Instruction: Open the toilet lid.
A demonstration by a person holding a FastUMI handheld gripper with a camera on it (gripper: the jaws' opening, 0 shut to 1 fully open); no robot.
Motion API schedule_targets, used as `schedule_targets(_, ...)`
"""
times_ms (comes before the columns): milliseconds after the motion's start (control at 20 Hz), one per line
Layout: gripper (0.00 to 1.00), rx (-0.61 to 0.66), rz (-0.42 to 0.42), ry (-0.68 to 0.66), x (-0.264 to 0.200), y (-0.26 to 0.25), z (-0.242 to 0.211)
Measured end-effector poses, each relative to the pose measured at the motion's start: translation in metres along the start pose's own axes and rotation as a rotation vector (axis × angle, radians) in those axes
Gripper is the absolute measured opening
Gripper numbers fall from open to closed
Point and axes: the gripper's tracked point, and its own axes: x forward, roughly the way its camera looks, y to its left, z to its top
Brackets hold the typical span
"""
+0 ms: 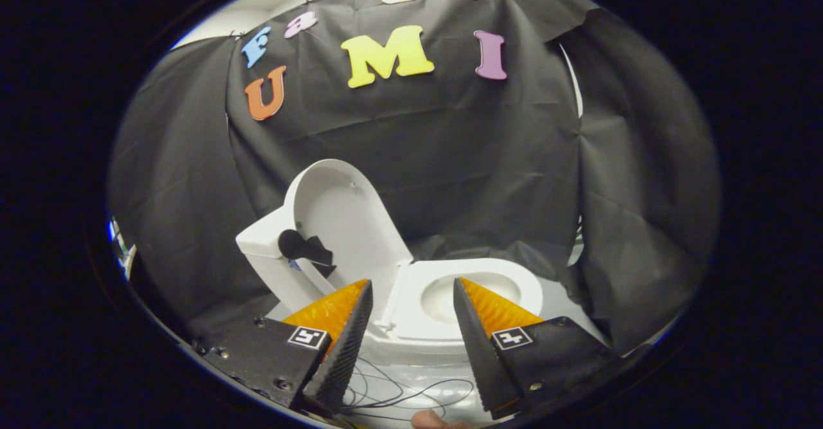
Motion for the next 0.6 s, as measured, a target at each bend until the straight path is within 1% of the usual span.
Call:
schedule_targets(250,0.79,0.013,-0.032,-0.051,-0.039,-0.034,0.001)
schedule_targets(400,0.79,0.047,-0.052,-0.059,-0.057,-0.053,-0.002)
schedule_targets(600,0.79,0.059,-0.082,-0.071,-0.081,-0.075,-0.017)
